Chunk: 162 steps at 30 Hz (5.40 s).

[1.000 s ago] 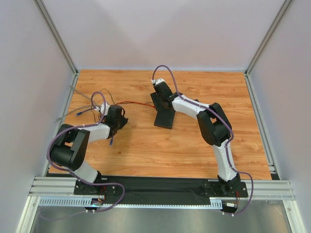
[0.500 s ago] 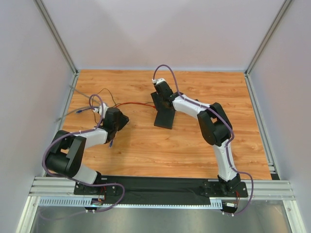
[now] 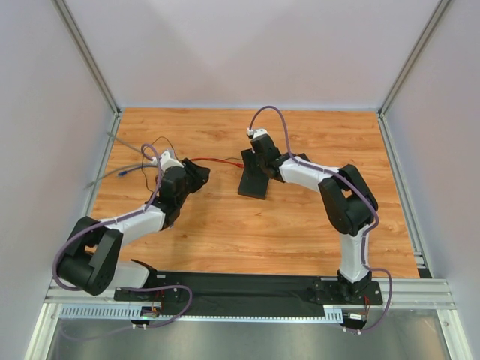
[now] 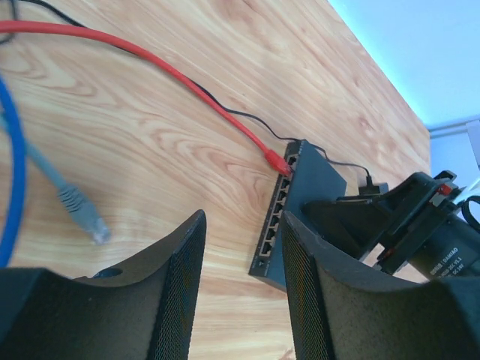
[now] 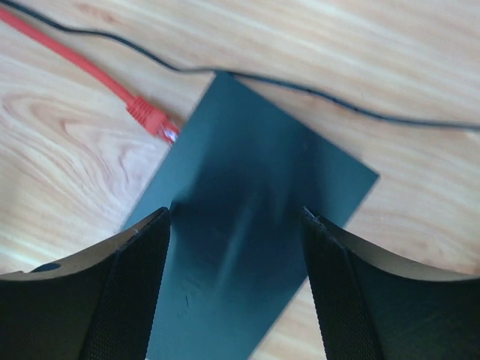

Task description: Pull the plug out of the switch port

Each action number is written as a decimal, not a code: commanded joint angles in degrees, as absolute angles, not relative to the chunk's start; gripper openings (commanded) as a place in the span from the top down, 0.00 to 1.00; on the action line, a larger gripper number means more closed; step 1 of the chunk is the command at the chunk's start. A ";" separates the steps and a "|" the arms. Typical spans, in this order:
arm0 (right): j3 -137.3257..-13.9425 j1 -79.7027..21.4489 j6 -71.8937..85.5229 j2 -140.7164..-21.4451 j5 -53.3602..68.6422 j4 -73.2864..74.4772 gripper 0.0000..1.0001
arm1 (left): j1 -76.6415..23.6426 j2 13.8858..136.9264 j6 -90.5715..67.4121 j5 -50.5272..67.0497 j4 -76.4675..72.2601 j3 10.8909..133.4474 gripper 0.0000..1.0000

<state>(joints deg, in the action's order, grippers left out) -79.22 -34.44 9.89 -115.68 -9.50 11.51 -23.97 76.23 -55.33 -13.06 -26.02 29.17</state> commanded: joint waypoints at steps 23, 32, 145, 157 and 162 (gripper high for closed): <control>-72.95 -30.59 16.78 -109.16 -8.26 6.59 0.16 | -29.00 106.86 -64.86 -0.53 -44.90 46.05 0.49; -71.72 -27.60 17.14 -110.39 -1.95 4.66 0.17 | -29.36 110.65 -64.42 1.76 -42.63 49.83 0.50; -86.04 -26.37 17.67 -125.24 -5.28 22.15 0.47 | -26.81 121.81 -80.95 -10.28 -50.18 45.53 1.00; -86.04 -26.37 17.84 -125.33 -4.57 22.15 0.47 | -23.99 120.59 -76.91 -8.53 -44.74 48.69 1.00; -86.31 -26.37 17.75 -125.60 -4.48 22.41 0.47 | -25.22 120.32 -77.60 -9.67 -45.88 46.67 1.00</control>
